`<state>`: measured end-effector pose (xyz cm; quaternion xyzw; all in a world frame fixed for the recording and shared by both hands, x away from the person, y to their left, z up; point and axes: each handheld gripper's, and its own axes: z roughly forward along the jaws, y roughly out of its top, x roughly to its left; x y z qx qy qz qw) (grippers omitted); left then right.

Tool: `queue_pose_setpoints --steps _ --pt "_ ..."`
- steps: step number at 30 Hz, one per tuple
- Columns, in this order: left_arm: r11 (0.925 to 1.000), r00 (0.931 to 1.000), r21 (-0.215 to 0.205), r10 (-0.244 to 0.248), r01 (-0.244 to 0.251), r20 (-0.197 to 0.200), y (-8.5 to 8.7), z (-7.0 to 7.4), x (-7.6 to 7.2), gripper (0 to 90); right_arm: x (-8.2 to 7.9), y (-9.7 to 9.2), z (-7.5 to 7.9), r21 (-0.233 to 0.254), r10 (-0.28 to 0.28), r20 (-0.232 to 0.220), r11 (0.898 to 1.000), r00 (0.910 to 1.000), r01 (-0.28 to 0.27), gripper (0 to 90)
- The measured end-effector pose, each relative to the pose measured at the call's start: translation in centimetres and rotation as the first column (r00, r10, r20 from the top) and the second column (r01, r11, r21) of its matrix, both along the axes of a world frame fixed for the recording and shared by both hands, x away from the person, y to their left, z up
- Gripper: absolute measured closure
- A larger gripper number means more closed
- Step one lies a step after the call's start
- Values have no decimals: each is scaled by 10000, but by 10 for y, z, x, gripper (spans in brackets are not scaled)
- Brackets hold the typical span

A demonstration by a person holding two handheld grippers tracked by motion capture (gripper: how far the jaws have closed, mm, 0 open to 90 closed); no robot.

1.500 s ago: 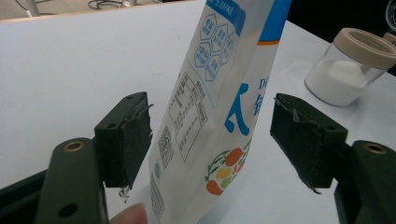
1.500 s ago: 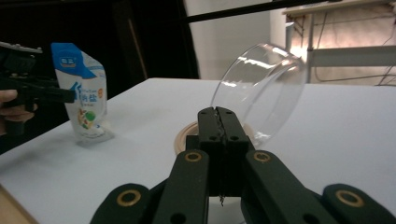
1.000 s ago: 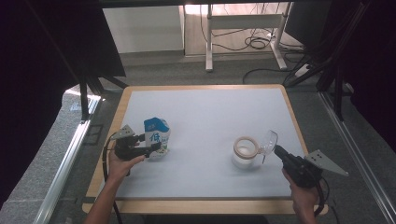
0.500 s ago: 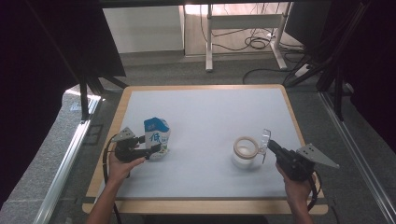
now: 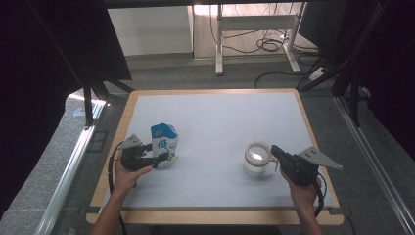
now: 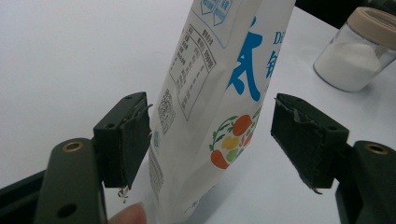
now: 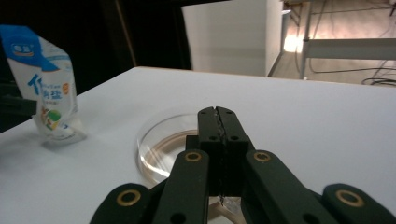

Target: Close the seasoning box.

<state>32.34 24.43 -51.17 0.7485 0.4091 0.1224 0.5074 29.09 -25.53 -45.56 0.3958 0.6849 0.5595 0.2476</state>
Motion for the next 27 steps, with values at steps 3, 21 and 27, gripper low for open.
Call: queue_pose_setpoints --steps 3,21,27 --pt "10000 10000 74 -18 18 -22 -1 -1 0 279 4 12 1 -284 405 -126 9988 9991 -408 900" --pt "9999 10000 146 21 -20 -30 -2 -3 -1 277 5 -9 0 -521 563 -168 9970 9983 -571 847" --pt "9998 10000 185 1 0 -37 -3 -4 -3 273 3 -29 -2 -716 472 0 9963 9989 -471 639"
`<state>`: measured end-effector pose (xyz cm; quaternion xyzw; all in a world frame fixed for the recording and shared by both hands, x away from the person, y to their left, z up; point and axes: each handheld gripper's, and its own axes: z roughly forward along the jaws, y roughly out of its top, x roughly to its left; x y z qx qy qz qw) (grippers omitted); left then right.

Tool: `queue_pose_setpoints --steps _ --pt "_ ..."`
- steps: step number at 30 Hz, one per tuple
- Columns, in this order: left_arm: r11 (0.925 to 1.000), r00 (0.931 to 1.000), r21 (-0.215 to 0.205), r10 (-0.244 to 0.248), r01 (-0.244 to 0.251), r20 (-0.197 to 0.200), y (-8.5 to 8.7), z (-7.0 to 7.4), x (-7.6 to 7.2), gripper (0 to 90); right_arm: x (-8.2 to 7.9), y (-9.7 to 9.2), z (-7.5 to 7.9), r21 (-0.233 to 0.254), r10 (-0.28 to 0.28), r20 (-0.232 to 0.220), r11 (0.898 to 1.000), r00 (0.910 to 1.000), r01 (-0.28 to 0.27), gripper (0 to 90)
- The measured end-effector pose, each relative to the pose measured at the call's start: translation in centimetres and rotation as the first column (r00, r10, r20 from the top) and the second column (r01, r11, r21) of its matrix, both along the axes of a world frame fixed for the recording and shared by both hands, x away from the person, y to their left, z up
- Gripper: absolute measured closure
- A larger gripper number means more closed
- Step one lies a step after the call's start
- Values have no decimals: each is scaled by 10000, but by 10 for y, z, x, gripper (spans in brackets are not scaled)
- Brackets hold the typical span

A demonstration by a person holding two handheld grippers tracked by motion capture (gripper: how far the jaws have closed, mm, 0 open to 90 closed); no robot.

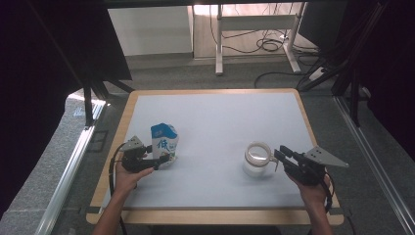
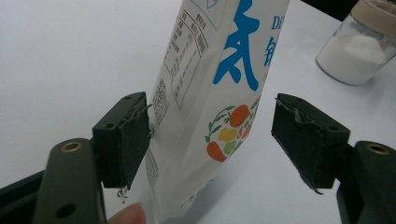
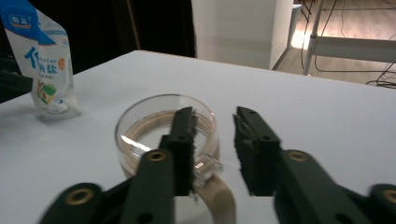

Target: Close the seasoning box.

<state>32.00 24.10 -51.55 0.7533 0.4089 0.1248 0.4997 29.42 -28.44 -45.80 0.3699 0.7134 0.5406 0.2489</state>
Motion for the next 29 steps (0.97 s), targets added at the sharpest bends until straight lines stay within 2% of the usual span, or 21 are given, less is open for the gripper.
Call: queue_pose_setpoints --steps 5,7,10,12,17,29 --pt "10000 10000 8 -1 1 -8 0 -1 -1 273 2 -20 -4 172 -158 -149 9997 9998 160 523" --pt "10000 10000 -3 10 -10 -25 0 -2 -1 272 4 -27 -9 90 -295 -194 9995 9994 297 485" --pt "10000 10000 -23 13 -14 -50 1 -3 -1 272 7 -36 -19 70 -443 -549 9990 9975 447 445" --pt "10000 10000 2 6 -6 -81 1 -4 -1 271 10 -40 -26 -116 -511 -818 9987 9953 503 425" --pt "10000 9999 18 12 -12 -129 1 -6 -2 268 16 -43 -39 -484 -676 -1160 9969 9910 623 405" --pt "10000 9998 57 -17 18 -196 1 -9 -3 262 17 -41 -41 -596 -571 -1229 9970 9908 500 372"
